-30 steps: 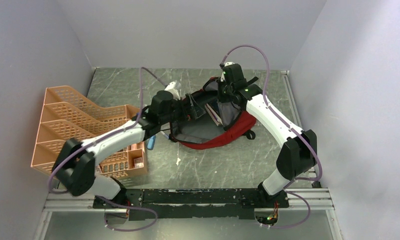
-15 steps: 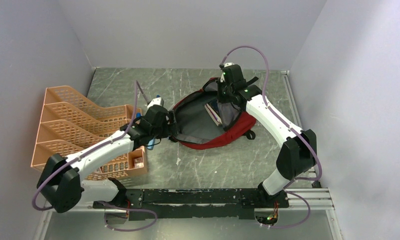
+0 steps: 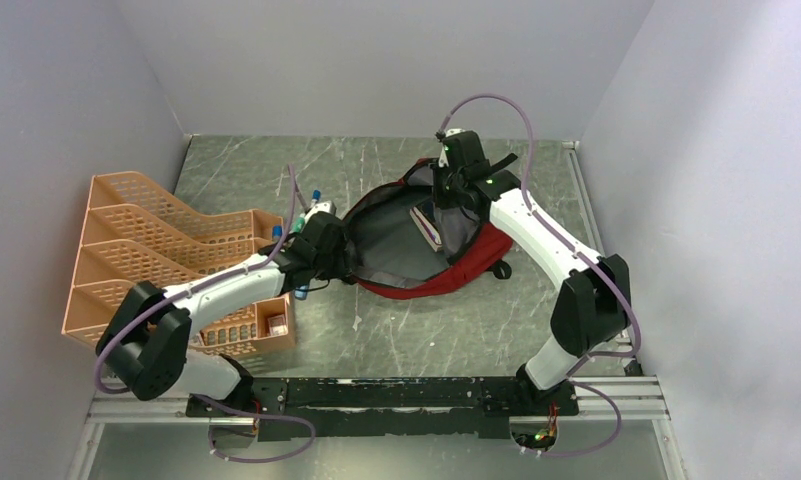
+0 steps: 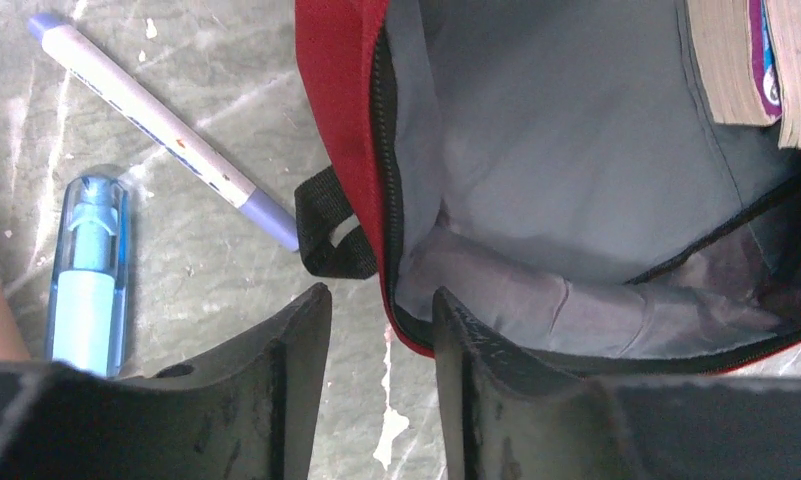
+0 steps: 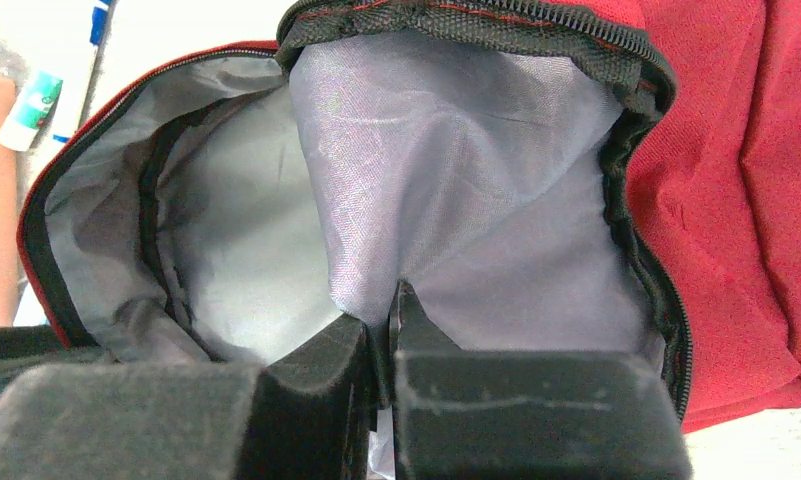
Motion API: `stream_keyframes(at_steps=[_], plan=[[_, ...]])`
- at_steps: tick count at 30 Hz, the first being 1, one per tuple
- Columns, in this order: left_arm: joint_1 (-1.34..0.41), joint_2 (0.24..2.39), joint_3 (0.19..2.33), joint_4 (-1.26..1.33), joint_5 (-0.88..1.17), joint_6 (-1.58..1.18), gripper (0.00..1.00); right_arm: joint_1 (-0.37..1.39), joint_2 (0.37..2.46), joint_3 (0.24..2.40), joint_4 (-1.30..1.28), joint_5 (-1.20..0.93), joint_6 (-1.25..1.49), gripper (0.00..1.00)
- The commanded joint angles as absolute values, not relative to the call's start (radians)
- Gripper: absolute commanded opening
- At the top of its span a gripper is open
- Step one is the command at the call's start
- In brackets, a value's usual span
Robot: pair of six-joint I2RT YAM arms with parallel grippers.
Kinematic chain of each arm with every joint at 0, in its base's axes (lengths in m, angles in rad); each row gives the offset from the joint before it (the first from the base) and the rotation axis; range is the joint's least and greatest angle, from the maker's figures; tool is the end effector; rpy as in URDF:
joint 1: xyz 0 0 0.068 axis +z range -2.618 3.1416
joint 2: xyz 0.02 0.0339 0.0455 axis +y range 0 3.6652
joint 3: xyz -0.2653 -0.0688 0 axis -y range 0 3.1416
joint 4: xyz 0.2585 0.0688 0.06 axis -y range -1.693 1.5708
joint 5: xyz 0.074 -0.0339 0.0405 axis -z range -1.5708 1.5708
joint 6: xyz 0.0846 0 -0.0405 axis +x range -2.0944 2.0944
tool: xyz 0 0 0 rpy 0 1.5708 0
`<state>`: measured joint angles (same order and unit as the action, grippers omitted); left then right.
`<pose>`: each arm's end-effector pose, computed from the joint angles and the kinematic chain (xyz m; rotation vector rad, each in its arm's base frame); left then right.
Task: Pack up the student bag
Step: Zip the student bag at the center of the board.
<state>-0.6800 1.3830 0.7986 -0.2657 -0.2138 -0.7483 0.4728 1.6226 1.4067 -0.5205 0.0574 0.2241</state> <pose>0.2621 -0.1889 0.1638 -0.1814 2.4284 -0.4032 0.3730 0.1853 0.2752 -0.2588 2.3087 0.2889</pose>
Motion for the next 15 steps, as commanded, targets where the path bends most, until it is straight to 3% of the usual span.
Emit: stream_keyframes(at_steps=[1,7,8,15], plan=[[-0.65,1.406,0.783,-0.186,-0.189,-0.738,0.41,0.477,1.636,1.396,-0.499,0.019,0.205,0.08],[-0.607,1.443,0.791,-0.167,-0.165,-0.7,0.1,0.479,1.669,1.413,-0.55,-0.054,0.161,0.12],[-0.603,1.447,0.797,-0.168,-0.16,-0.693,0.06,0.48,1.676,1.414,-0.559,-0.081,0.152,0.17],[-0.588,1.407,0.835,-0.172,-0.112,-0.67,0.05,0.48,1.685,1.413,-0.535,-0.196,0.151,0.51]])
